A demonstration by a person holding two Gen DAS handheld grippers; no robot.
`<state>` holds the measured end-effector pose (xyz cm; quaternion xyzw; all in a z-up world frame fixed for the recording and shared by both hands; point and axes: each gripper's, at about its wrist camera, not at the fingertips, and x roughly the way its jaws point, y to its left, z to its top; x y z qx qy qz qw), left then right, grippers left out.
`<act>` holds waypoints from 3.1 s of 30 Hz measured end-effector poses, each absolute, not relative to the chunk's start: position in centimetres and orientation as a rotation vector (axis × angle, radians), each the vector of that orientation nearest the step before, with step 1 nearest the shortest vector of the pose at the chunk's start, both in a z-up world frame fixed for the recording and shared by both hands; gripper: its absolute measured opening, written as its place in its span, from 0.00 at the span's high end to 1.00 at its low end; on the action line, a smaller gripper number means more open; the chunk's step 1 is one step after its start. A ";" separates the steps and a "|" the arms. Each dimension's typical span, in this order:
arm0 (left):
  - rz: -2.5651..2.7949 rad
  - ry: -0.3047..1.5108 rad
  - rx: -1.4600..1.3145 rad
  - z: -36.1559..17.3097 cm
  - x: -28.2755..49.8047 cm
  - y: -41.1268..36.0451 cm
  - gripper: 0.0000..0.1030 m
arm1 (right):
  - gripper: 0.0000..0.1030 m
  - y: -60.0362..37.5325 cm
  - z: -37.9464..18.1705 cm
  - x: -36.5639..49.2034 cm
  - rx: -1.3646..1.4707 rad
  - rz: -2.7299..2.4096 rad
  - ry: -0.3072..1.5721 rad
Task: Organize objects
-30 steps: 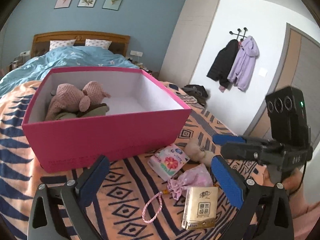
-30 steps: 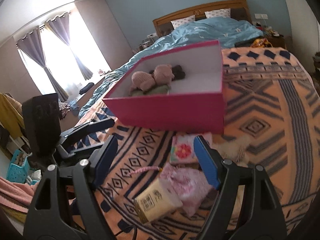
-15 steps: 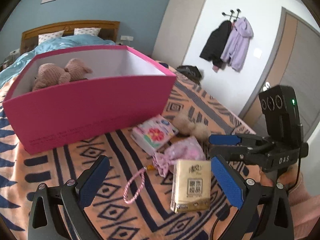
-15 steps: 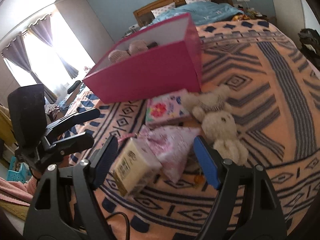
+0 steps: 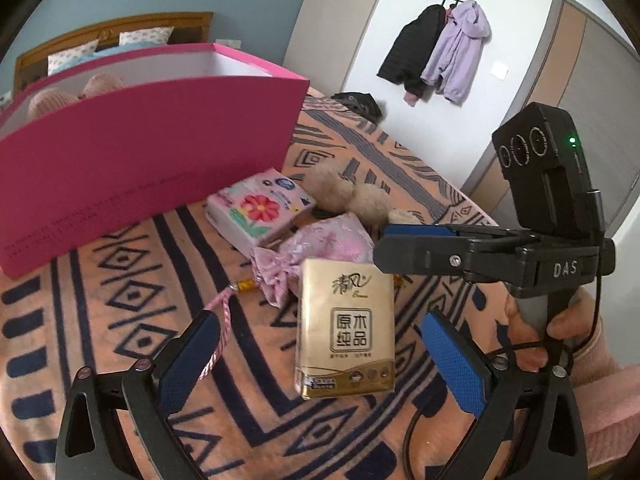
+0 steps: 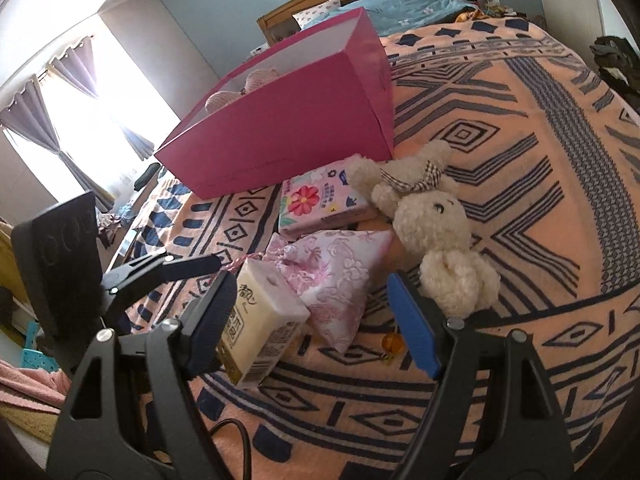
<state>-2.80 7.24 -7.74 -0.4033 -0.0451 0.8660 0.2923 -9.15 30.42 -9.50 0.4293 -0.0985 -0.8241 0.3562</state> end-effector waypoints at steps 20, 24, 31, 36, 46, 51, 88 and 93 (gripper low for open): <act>2.332 -0.109 -1.065 -6.6 -3.7 7.6 0.11 | 0.23 34.4 -9.6 -11.2 1.117 -2.348 -0.259; 2.341 -0.087 -1.066 -6.4 -4.1 7.8 0.11 | 0.36 34.1 -11.0 -11.6 1.148 -2.343 -0.232; 2.355 -0.060 -1.056 -6.0 -4.6 7.8 0.11 | 0.72 34.3 -10.2 -11.4 1.098 -2.363 -0.198; 2.360 -0.024 -1.023 -5.3 -4.9 8.2 0.11 | 0.85 33.4 -7.3 -10.2 0.984 -2.341 -0.131; 2.340 0.009 -0.951 -4.0 -5.6 9.0 0.11 | 0.85 29.5 -4.5 -9.4 0.873 -2.223 -0.070; 2.318 -0.006 -0.928 -4.0 -5.9 8.9 0.24 | 0.88 28.5 -3.5 -9.4 0.840 -2.153 -0.118; 2.211 -0.070 -1.041 -6.1 -7.3 9.9 0.64 | 0.75 32.4 -9.7 -13.6 1.049 -2.091 -0.481; 2.215 -0.075 -1.075 -6.5 -7.8 9.9 0.61 | 0.69 32.2 -10.2 -14.1 1.109 -2.062 -0.497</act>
